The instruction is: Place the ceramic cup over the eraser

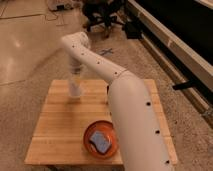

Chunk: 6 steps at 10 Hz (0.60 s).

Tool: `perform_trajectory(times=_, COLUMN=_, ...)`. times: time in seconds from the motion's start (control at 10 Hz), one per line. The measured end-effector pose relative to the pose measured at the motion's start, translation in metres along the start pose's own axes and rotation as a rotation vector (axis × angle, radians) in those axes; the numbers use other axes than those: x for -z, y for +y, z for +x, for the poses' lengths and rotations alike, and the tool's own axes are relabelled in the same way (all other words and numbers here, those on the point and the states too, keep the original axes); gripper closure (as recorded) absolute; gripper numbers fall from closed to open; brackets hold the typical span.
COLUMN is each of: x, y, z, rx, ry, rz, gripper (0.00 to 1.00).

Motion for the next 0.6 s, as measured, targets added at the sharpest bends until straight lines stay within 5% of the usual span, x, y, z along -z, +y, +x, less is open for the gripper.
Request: perform_trajectory(times=0.6, x=0.069, y=0.005, z=-0.049, rx=-0.077, ry=-0.025, rz=-0.043, gripper=1.00)
